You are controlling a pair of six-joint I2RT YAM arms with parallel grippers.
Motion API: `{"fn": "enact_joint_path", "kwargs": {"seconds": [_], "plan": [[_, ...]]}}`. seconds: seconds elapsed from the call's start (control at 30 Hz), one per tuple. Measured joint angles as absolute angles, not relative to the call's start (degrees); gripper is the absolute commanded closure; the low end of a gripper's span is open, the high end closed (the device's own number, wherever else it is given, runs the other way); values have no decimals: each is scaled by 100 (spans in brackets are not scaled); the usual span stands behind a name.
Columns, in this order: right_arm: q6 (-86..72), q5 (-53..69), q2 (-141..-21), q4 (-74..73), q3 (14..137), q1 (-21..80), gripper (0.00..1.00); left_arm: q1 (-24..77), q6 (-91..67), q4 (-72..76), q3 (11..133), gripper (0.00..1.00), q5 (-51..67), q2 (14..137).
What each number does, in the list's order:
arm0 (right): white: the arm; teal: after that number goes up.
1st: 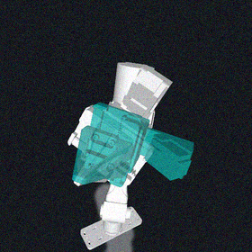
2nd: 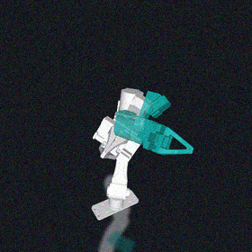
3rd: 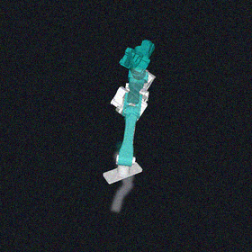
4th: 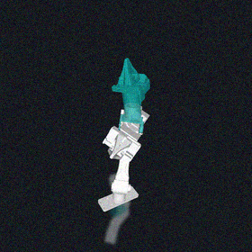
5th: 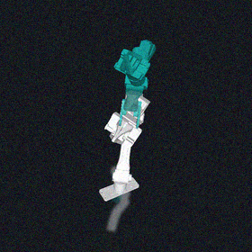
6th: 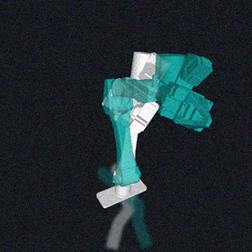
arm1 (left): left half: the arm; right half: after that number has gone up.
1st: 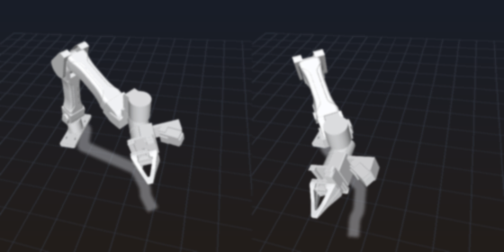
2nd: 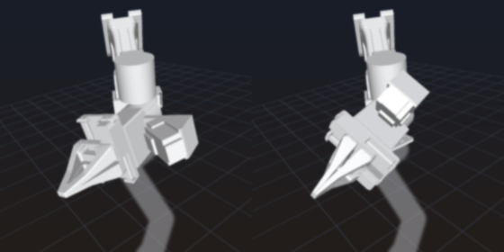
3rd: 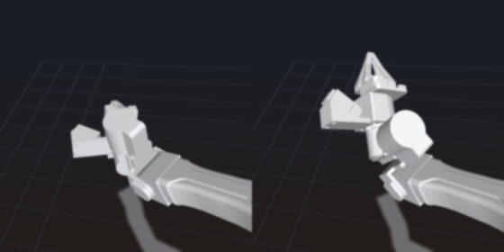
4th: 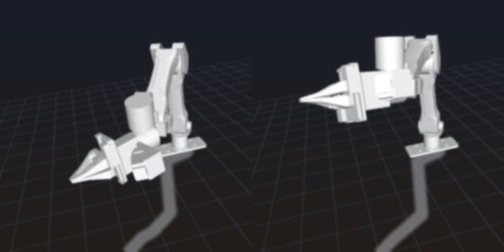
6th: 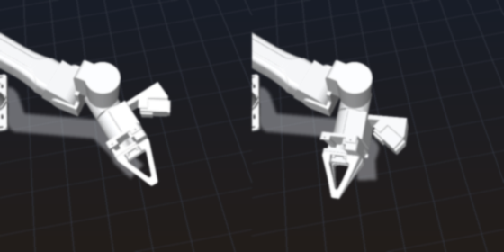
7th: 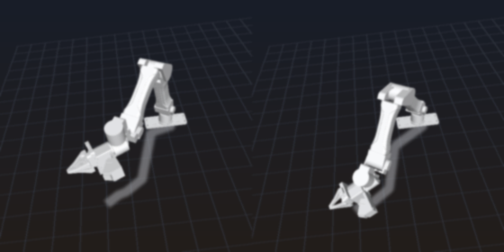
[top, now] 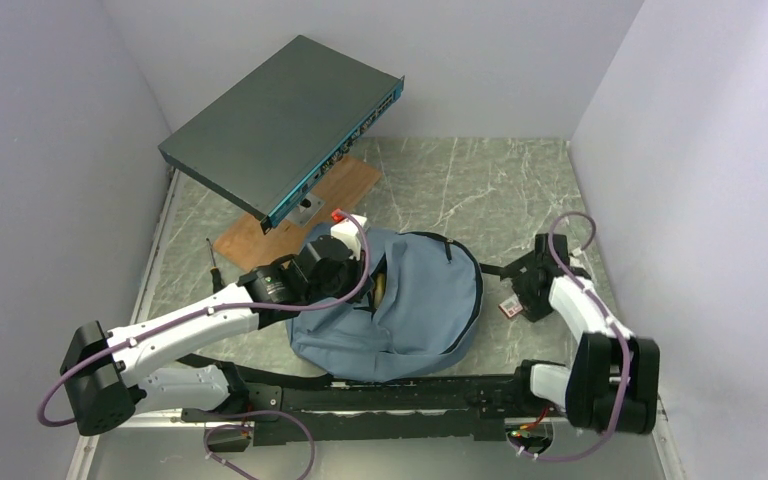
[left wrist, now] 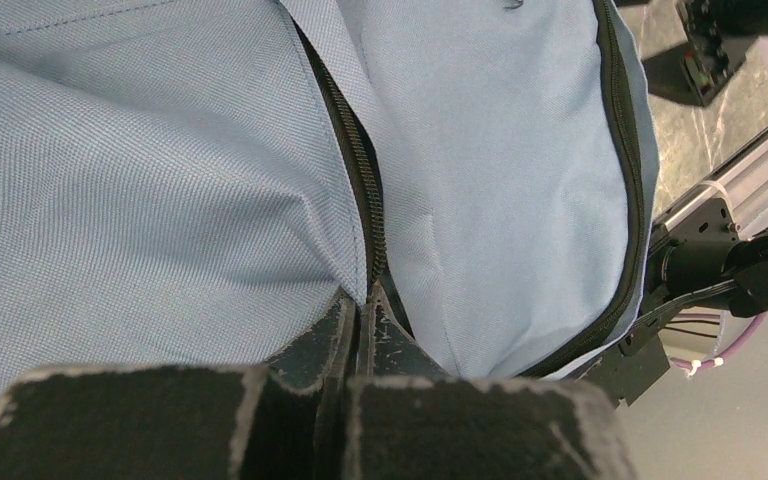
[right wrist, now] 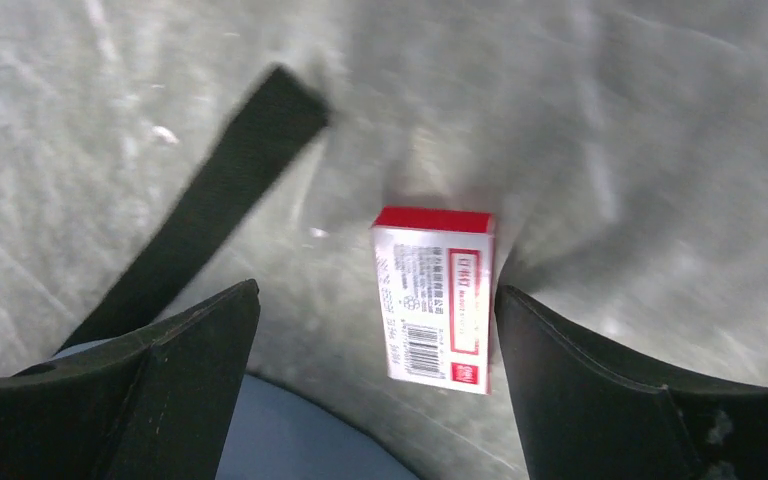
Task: Pack the student bag
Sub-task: Pick up the stationery from the center of the board.
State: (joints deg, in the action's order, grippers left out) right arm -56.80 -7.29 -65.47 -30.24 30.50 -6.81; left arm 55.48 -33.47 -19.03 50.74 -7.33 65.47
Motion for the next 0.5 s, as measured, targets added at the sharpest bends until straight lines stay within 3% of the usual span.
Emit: {"fn": "enact_joint_path", "kwargs": {"seconds": [0.2,0.5], "plan": [[-4939,-119,-7352,-2591,3599,-655,10,5548,-3301,-1785,5013,100,-733,6547],[-4174,-274,-7284,-3186,3669,-561,28,5548,-3212,-1651,4908,100,-716,6541]]}}
